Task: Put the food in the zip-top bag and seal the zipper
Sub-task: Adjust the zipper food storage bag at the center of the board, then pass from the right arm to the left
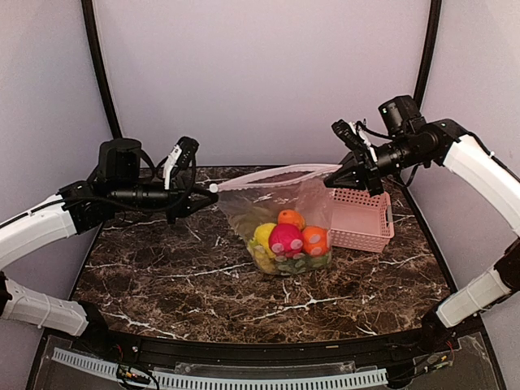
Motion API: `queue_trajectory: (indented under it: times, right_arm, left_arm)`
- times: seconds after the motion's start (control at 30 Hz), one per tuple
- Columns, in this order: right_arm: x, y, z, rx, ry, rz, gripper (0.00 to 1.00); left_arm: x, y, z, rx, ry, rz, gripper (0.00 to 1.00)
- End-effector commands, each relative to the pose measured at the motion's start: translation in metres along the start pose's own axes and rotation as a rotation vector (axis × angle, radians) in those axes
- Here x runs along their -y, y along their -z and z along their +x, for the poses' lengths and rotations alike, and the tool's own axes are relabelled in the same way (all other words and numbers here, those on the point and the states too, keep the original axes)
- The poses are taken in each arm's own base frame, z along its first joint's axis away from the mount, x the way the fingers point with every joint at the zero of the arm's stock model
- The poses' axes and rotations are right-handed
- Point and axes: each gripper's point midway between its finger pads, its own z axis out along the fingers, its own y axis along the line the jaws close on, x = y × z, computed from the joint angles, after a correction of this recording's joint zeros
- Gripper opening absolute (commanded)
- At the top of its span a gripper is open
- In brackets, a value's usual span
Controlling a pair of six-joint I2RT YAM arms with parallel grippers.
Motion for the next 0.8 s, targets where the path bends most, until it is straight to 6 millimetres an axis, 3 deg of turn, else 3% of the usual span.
queue_trajectory:
  times: [0.0, 0.13, 0.23, 0.27, 0.3, 0.33, 0.43, 0.53, 0.77]
  right_arm:
    - [-0.005, -0.006, 0.003, 0.042, -0.044, -0.067, 0.00]
    - [0.000, -0.012, 0.009, 0.029, -0.064, -0.074, 0.00]
    - [0.001, -0.014, 0.014, 0.021, -0.071, -0.075, 0.00]
    - [0.001, -0.014, 0.015, 0.020, -0.072, -0.075, 0.00]
    - [0.001, -0.014, 0.016, 0.019, -0.074, -0.074, 0.00]
    - [0.001, -0.014, 0.016, 0.018, -0.074, -0.073, 0.00]
    - [0.000, -0.013, 0.015, 0.019, -0.073, -0.070, 0.00]
    - [0.000, -0.013, 0.016, 0.016, -0.074, -0.065, 0.00]
    - [0.001, -0.012, 0.017, 0.008, -0.076, -0.051, 0.00]
  left_arm:
    - [-0.011, -0.003, 0.008, 0.002, -0.005, -0.042, 0.10]
    - [-0.014, -0.007, 0.006, 0.114, 0.016, -0.043, 0.44]
    - [-0.013, -0.011, 0.020, 0.148, 0.067, -0.011, 0.54]
    - [-0.012, -0.010, 0.016, 0.183, 0.060, -0.003, 0.54]
    - [-0.013, -0.014, 0.026, 0.171, 0.086, 0.010, 0.55]
    - [-0.011, -0.014, 0.022, 0.201, 0.077, 0.026, 0.55]
    - [-0.004, -0.022, 0.036, 0.200, 0.105, 0.101, 0.55]
    - [0.000, -0.025, 0.034, 0.240, 0.106, 0.150, 0.52]
    - [0.008, -0.034, 0.030, 0.282, 0.105, 0.239, 0.29]
